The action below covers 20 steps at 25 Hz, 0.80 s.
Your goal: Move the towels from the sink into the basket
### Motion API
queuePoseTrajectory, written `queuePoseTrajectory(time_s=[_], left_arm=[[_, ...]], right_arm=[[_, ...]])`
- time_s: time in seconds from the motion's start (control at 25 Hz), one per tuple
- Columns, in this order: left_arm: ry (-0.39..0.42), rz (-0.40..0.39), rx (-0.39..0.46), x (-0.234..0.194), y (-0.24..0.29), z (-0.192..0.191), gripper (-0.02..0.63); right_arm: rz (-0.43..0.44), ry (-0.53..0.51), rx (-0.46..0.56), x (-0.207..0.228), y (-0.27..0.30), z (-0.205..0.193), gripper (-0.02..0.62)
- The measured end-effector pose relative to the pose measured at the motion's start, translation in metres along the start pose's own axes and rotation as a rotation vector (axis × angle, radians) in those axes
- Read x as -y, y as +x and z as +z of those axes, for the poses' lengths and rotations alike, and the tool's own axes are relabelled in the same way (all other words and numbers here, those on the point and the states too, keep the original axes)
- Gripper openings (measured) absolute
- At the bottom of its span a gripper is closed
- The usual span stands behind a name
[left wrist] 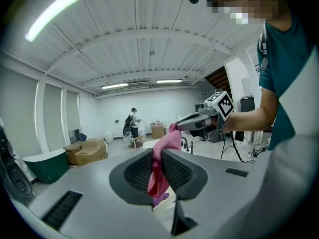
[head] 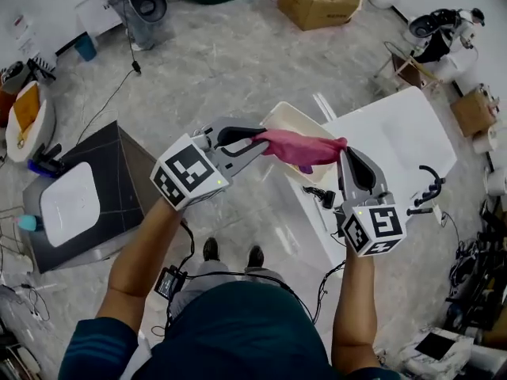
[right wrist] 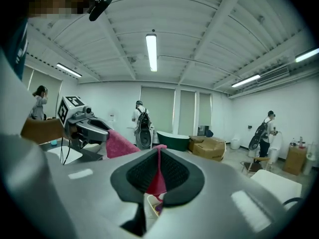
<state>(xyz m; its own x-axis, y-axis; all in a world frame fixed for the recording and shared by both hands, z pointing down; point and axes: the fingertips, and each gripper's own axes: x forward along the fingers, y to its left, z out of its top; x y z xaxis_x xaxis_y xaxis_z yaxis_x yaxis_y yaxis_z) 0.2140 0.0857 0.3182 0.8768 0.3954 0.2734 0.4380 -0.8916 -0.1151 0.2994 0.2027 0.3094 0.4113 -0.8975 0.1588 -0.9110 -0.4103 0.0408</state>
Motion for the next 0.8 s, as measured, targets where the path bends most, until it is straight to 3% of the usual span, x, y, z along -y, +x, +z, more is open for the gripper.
queuePoseTrajectory(time_s=[0.36,0.8], left_arm=[[0.138,-0.106,-0.049,0.016,0.021,0.015,0.05],[0.207,-0.166,-0.073,-0.005,0.041,0.006,0.049]], right_arm=[[-0.151,0.025,0.02,0.018,-0.035,0.009,0.025],[-0.266,0.027,0.004,0.026,-0.023,-0.002,0.025]])
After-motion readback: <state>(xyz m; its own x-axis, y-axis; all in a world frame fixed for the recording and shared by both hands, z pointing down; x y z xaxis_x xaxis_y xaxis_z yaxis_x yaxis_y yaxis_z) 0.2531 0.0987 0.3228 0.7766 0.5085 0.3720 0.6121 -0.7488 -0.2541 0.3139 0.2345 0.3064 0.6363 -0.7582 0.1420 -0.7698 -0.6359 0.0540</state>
